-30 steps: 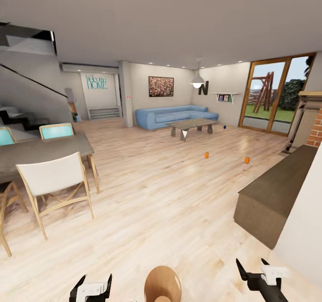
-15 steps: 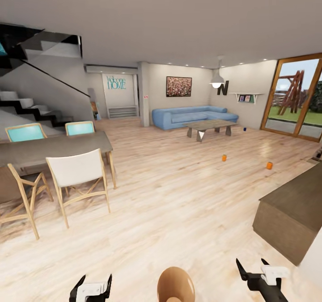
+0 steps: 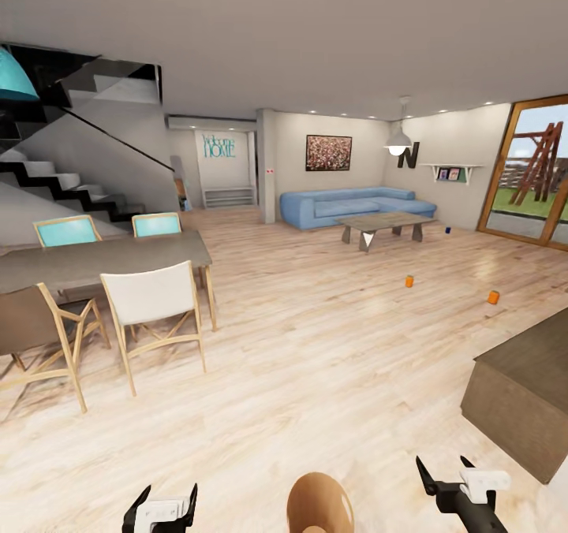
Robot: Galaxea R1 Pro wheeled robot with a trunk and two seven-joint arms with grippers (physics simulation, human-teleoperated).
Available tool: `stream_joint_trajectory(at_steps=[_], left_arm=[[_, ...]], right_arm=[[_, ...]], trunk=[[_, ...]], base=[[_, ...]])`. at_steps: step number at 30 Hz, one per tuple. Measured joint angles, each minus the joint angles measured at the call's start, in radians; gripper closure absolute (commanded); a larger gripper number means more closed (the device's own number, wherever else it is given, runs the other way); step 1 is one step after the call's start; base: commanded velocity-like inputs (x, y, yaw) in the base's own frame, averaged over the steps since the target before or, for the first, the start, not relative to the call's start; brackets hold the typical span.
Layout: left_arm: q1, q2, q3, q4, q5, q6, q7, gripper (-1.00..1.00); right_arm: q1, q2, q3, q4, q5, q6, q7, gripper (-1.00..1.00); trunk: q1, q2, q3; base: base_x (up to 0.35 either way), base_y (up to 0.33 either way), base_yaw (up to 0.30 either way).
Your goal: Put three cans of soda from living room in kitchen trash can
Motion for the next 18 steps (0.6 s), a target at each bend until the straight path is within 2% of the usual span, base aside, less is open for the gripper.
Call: stream_joint_trajectory(at_steps=[18], left_arm=[[0.000, 0.000, 0.000, 0.000, 0.000, 0.000, 0.000, -1.00]], right_arm=[[0.000, 0.001, 0.000, -0.001, -0.010, 0.006, 0.000, -1.00]], trunk=[[0.000, 0.000, 0.000]], base=[[0.000, 0.000, 0.001]])
